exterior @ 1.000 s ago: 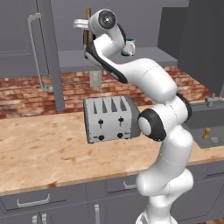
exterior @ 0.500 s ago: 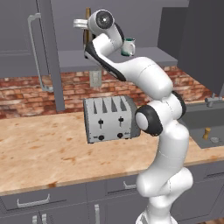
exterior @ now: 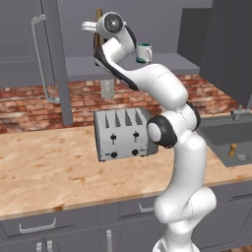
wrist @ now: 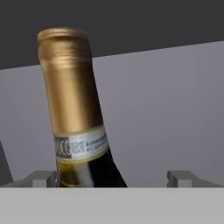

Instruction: Open the cabinet directly in front. Then move the wine and the mug to the dining counter with the candle on it.

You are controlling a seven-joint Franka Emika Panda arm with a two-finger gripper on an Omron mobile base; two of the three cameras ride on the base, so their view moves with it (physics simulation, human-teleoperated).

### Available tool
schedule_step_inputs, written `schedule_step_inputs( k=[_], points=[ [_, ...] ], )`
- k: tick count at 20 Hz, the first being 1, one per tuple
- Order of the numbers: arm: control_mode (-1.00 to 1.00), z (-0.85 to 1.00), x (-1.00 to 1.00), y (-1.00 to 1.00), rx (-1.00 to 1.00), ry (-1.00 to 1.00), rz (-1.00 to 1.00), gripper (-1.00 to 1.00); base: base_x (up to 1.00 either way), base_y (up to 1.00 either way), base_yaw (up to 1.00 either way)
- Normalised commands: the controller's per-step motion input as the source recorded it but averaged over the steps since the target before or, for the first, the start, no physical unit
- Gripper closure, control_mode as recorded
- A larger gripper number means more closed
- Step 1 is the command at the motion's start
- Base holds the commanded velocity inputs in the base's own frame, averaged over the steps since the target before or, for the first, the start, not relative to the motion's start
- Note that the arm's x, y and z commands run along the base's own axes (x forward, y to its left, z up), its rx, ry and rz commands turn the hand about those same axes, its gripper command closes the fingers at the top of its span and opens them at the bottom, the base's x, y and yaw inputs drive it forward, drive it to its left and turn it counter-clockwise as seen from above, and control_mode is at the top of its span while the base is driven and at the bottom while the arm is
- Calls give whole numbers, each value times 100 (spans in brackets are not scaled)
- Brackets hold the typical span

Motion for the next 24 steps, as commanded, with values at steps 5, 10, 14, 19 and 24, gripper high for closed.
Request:
schedule_step_inputs(
  k=[5,10,14,19,24],
  points=[
    [-100,0,21,4,0,0,-2,-100,0,0,0],
    [-100,0,22,0,0,0,-2,-100,0,0,0],
    [-100,0,0,0,0,0,-1,100,0,0,0],
    [-100,0,0,0,0,0,0,100,0,0,0],
    [-100,0,-1,0,0,0,0,100,0,0,0]
  ],
)
